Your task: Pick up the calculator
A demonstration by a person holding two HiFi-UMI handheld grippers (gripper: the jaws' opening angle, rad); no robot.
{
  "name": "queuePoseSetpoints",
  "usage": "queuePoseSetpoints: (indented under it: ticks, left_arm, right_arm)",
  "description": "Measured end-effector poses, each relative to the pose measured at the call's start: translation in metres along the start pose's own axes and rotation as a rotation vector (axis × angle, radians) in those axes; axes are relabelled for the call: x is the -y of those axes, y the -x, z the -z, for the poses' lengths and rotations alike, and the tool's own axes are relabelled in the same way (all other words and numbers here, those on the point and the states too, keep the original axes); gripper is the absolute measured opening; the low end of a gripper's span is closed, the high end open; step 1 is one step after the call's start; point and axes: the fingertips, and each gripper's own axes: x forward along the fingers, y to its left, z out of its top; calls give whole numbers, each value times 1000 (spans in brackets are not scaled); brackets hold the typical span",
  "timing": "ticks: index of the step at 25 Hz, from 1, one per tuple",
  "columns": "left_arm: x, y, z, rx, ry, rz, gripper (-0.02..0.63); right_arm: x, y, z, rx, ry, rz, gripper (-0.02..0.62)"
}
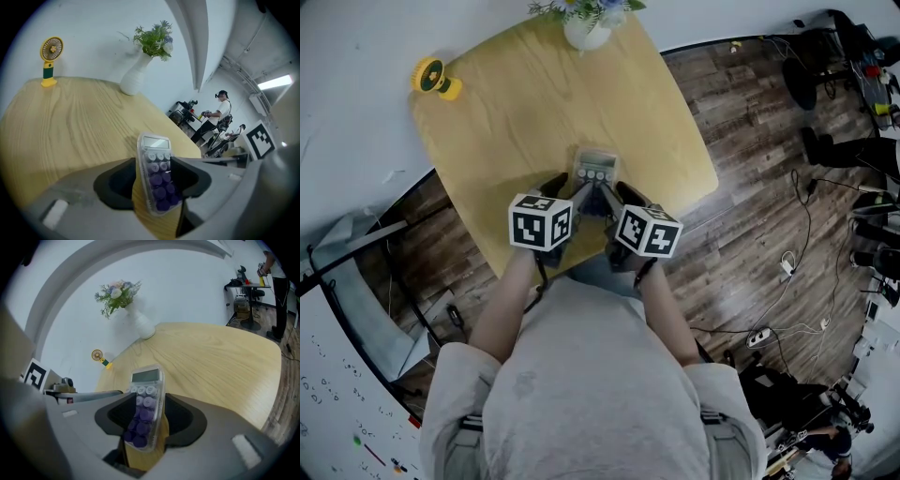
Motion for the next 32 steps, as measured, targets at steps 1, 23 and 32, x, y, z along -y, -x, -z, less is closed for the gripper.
queuePoseSetpoints:
  ticks: [1, 23, 32]
  left_arm:
    - [1, -2, 1, -6, 5, 6, 232]
    - [0, -16, 12, -45, 82, 83, 196]
    - [5, -2, -3, 25, -8, 47, 195]
  right_arm:
    - [0, -1, 1, -5, -4, -4, 198]
    - [0, -10, 3, -44, -49, -76, 195]
    - [-17, -2, -15, 26, 87, -57, 192]
